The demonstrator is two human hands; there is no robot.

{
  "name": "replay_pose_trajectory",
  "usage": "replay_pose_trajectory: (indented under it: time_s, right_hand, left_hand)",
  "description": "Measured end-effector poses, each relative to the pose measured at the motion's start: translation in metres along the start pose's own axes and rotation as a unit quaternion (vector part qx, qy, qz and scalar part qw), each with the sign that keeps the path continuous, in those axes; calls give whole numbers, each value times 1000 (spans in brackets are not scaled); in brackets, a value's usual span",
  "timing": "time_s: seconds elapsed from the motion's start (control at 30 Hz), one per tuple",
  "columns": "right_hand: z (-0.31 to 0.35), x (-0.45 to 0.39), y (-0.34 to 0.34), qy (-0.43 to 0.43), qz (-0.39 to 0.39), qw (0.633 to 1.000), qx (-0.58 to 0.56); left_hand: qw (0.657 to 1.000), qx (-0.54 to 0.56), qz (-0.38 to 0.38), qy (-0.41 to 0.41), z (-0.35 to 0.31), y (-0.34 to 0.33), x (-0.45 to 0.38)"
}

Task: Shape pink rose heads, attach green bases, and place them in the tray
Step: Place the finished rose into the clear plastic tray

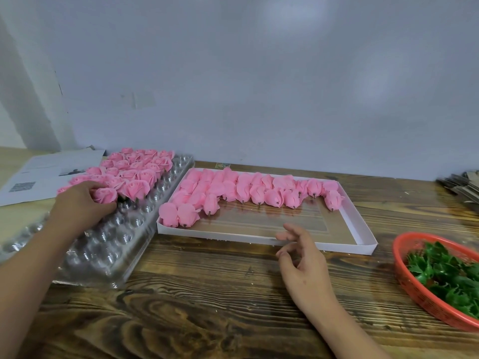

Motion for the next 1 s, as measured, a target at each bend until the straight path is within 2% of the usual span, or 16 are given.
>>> replay_pose_trajectory:
  time_s: [0.2,0.5,1.0]
  right_hand:
    - [2,0,1,0,2,1000,1]
    - [3,0,2,-4,-1,1000,-1]
    - [6,0,3,1,-12,1000,5]
  left_hand:
    - [1000,1,0,-4,3,-1,-2]
    - [999,-24,41,11,-3,2,-10]
    - [999,-11,41,13,-4,3,-9]
Point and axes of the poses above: each hand's wrist, its own x-axis away from the middle knuckle, its own y-axis out of the back of the hand, z = x × y, the point moved 3 cm from there along -x, towards the middle knuckle, and after that the axes turned 2 degrees about -y, right-handed, at the moved point
